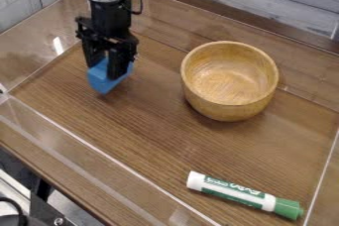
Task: Put the blue block in the brown bowl
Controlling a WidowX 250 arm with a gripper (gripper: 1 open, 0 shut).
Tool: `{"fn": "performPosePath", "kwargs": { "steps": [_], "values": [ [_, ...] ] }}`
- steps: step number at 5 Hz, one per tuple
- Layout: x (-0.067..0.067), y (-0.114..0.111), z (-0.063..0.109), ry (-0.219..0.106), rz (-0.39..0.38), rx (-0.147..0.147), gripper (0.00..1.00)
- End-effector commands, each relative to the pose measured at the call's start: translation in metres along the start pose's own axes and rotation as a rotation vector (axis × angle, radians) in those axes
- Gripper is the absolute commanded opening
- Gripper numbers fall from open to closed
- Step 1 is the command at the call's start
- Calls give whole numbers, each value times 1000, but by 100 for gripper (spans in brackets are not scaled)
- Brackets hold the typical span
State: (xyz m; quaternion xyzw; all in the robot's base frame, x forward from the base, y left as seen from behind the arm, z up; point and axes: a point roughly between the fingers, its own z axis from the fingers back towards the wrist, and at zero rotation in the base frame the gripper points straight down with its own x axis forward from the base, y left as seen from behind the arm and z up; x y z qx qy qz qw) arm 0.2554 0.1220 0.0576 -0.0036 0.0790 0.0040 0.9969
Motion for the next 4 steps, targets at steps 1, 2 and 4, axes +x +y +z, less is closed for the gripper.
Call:
{"fn": "performPosePath", "kwargs": {
  "steps": [1,2,4],
  "values": [
    [7,0,33,-93,-2,36,0],
    [7,-5,37,-108,-12,23,0],
    [6,-14,40,-142,-18,-5,0]
  ]
}}
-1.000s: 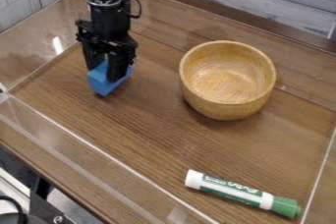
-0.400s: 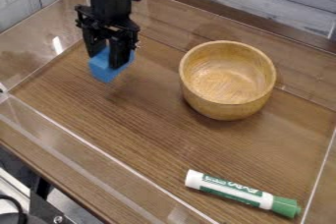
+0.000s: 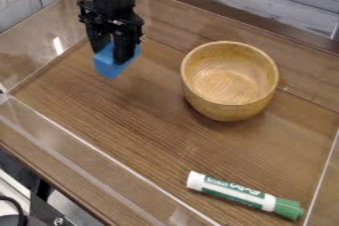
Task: Put the blue block in the brown bowl
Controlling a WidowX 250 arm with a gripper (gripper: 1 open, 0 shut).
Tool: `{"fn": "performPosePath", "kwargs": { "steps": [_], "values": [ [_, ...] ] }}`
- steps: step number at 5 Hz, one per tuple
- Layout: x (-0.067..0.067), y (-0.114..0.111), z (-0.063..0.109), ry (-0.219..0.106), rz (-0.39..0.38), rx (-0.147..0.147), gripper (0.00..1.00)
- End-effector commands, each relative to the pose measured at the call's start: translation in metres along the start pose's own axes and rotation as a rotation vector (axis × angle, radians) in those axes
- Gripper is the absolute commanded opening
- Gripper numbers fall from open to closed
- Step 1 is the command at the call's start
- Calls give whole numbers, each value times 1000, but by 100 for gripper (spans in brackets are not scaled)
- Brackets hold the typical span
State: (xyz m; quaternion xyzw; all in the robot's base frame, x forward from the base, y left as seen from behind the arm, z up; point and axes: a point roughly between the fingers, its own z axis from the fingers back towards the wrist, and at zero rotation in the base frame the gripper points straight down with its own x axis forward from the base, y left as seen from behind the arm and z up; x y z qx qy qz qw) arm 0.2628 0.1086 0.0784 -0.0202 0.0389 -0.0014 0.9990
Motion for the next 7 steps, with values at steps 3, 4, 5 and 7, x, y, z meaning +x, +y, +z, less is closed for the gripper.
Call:
{"fn": "performPosePath", "kwargs": {
  "steps": [3,4,5,7],
  "values": [
    [9,-3,14,-106,2,-9,0],
    [10,-15,18,-114,-1,-18,0],
    [11,-26,23,-124,-9,-27,0],
    [14,-52,32,-146,-23,-40,0]
  ]
}}
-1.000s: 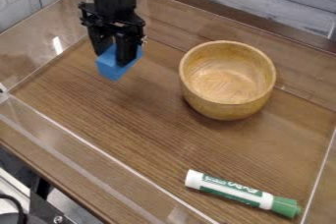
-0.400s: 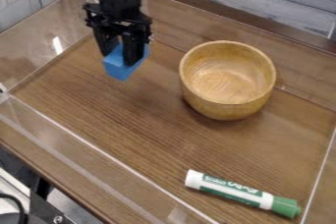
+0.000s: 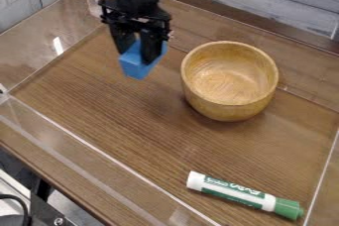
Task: Put the blue block in the brown bowl
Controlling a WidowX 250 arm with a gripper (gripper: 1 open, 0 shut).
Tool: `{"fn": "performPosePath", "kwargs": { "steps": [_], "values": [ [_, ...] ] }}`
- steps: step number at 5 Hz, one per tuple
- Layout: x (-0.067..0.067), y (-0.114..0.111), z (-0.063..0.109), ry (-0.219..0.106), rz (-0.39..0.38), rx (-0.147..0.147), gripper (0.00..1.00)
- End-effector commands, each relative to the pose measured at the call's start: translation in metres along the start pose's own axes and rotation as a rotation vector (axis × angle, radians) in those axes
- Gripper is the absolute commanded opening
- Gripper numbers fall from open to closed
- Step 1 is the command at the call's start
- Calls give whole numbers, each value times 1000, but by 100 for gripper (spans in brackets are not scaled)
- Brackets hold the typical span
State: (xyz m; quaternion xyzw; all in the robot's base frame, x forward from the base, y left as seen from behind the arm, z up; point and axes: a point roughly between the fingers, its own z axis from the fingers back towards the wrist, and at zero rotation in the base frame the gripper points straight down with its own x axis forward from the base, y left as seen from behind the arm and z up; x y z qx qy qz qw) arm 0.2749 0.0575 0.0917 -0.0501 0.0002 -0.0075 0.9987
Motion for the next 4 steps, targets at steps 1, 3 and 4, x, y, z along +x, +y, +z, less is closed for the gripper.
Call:
{"fn": "performPosePath", "kwargs": {
  "steps": [1,3,4],
  "values": [
    [7,-14,23,-80,-16,16,0],
    [11,-27,28,-97,-31,12,0],
    [12,-32,30,-106,-39,10,0]
  ]
}}
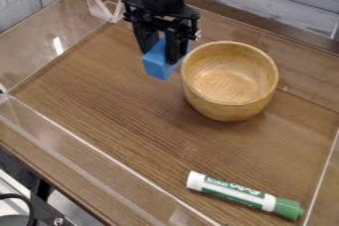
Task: Put the blue block in the brown bowl
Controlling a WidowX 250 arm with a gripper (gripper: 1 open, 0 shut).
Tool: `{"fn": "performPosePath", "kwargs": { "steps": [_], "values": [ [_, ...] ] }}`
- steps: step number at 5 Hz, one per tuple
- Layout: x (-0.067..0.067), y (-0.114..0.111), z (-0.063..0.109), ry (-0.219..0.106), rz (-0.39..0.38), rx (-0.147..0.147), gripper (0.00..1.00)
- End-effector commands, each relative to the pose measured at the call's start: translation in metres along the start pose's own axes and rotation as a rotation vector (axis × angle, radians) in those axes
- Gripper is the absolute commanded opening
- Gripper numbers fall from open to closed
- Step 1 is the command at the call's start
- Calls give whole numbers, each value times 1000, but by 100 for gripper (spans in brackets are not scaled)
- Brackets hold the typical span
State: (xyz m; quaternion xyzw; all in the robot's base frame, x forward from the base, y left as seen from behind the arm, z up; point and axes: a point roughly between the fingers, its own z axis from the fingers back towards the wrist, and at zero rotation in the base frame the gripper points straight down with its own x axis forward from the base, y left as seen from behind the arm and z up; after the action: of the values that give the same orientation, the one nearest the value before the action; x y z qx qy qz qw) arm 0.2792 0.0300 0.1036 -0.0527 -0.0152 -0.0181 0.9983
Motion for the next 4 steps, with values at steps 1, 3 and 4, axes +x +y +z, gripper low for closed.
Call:
{"fn": "performPosePath", "kwargs": {
  "steps": [1,3,4],
  "values": [
    [9,-7,22,-84,-22,14,0],
    [10,-18,24,-100,-24,13,0],
    [11,-26,25,-108,-30,13,0]
  ]
}}
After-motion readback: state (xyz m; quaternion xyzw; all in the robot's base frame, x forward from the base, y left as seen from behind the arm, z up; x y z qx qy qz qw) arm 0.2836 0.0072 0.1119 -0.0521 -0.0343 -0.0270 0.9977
